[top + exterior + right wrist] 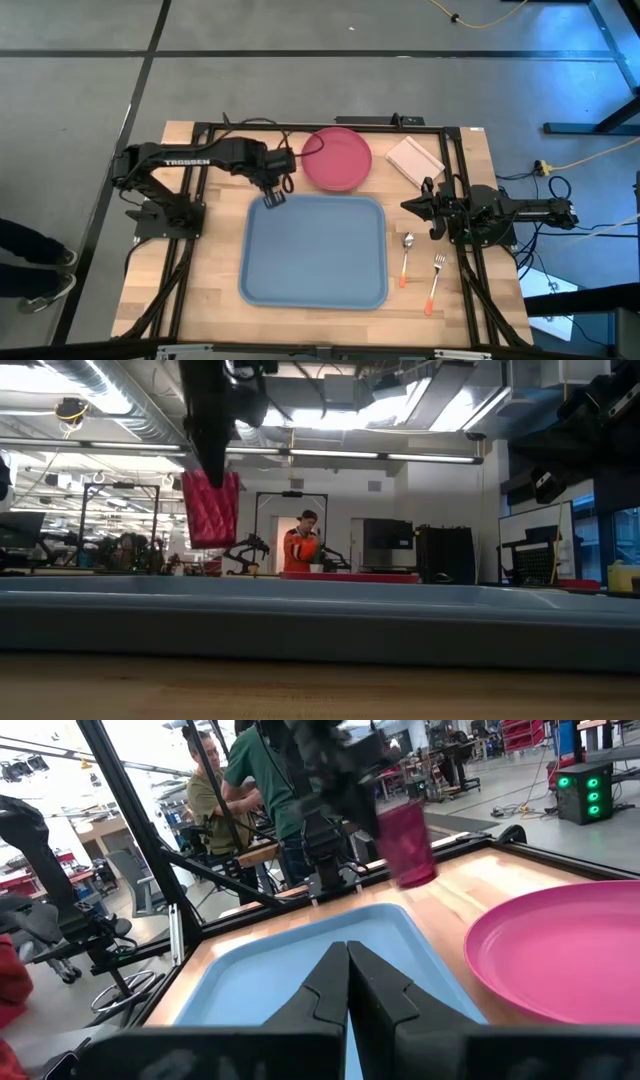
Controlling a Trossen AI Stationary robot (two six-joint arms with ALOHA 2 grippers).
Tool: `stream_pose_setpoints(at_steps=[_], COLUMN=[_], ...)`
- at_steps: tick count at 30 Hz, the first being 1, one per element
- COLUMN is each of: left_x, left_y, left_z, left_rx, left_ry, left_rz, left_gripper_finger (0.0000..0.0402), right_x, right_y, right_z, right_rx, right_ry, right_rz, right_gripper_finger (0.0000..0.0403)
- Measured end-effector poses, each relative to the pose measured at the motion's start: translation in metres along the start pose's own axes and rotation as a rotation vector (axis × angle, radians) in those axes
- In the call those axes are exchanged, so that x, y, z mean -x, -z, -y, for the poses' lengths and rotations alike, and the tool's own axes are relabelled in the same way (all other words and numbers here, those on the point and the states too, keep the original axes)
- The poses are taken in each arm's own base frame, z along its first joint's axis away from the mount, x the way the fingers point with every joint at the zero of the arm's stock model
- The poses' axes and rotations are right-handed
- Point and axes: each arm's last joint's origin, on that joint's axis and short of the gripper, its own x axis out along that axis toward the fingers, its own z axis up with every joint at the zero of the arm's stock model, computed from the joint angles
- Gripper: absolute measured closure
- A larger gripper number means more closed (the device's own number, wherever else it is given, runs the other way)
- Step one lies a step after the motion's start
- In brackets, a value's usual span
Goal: Pick and place plate/cup/fork/spoon on tray
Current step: Put the red glass on the top left of the blue serving tray
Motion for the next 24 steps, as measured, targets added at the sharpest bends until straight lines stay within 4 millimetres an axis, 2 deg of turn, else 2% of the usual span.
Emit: stream_pose_setpoints(at_steps=[5, 10, 14, 18, 24], left_x=[0.007, 0.015, 0.012, 0.004, -0.014], left_y=[0.012, 0.027, 0.039, 0.048, 0.057], left_z=[0.034, 0.065, 0.085, 0.092, 0.086], left_rx=[-0.051, -0.098, -0.138, -0.164, -0.143], left_ry=[0.132, 0.158, 0.169, 0.158, 0.113], left_rz=[-0.036, -0.024, 0.010, 0.003, -0.056], left_gripper_finger=[0.0397, 0.0396, 0.0396, 0.0396, 0.0395], right_x=[0.000, 0.000, 0.000, 0.000, 0.000], right_y=[0.000, 0.000, 0.000, 0.000, 0.000], right_z=[0.000, 0.000, 0.000, 0.000, 0.000], right_rx=[-0.002, -0.002, -0.002, -0.002, -0.001], right_ry=[0.000, 0.000, 0.000, 0.000, 0.000], right_rz=[0.000, 0.000, 0.000, 0.000, 0.000], right_gripper_finger=[0.0395, 0.0395, 0.0395, 0.0395, 0.0395])
